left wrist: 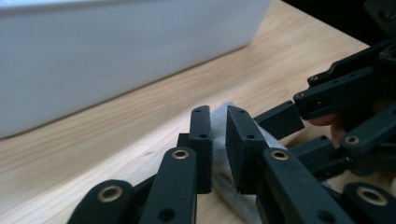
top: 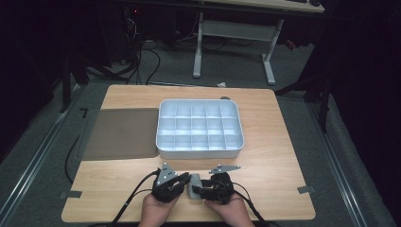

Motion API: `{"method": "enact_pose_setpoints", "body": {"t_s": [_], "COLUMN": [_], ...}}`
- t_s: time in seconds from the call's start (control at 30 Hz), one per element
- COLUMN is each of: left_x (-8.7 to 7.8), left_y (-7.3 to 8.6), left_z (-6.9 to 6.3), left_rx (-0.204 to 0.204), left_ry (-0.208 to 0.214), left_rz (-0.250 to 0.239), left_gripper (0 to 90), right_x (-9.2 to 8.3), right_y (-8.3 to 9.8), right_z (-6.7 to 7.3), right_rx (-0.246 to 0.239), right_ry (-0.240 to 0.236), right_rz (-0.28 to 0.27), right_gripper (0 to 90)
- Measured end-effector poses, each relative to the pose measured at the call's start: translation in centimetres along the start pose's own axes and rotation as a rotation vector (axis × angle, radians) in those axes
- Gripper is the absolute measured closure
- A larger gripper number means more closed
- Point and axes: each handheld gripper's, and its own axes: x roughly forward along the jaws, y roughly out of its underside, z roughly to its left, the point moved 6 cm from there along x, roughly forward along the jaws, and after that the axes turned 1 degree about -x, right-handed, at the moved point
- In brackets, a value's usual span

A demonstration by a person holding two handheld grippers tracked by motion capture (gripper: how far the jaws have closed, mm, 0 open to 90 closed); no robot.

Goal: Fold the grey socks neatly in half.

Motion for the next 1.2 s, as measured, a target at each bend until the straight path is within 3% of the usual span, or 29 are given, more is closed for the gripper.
{"method": "enact_pose_setpoints", "body": {"t_s": [0.13, 0.2, 0.37, 0.53, 0.77, 0.97, 1.1, 1.2], "left_x": [-0.6, -0.3, 0.6, 0.9, 1.1, 1.1, 0.8, 0.0], "left_y": [1.0, 1.8, 2.4, 2.4, 2.3, 2.3, 2.0, 1.5], "left_z": [0.5, 0.3, -0.5, -0.6, -0.7, -0.7, -0.2, 0.8], "left_rx": [0.013, 0.02, 0.039, 0.046, 0.062, 0.067, 0.071, 0.064], "left_ry": [-0.035, -0.028, 0.0, 0.016, 0.019, 0.009, -0.016, -0.054], "left_rz": [0.068, 0.128, 0.183, 0.193, 0.201, 0.192, 0.161, 0.121], "left_gripper": [83.8, 83.9, 84.9, 90.0, 90.0, 89.7, 80.9, 76.7], "right_x": [0.0, 0.0, 0.1, 0.2, 0.2, 0.0, -0.4, -0.7], "right_y": [0.0, 0.0, 0.0, -0.1, 0.0, -0.2, -0.4, -0.5], "right_z": [0.0, 0.0, 0.1, 0.1, 0.2, 0.5, 0.4, 0.4], "right_rx": [-0.005, -0.012, -0.017, 0.0, 0.018, -0.036, -0.045, -0.092], "right_ry": [-0.007, -0.013, -0.035, -0.056, -0.107, -0.109, -0.102, -0.07], "right_rz": [0.005, 0.007, 0.015, 0.026, 0.042, 0.031, 0.025, 0.023], "right_gripper": [51.7, 51.8, 52.9, 55.1, 62.9, 70.3, 71.3, 71.4]}}
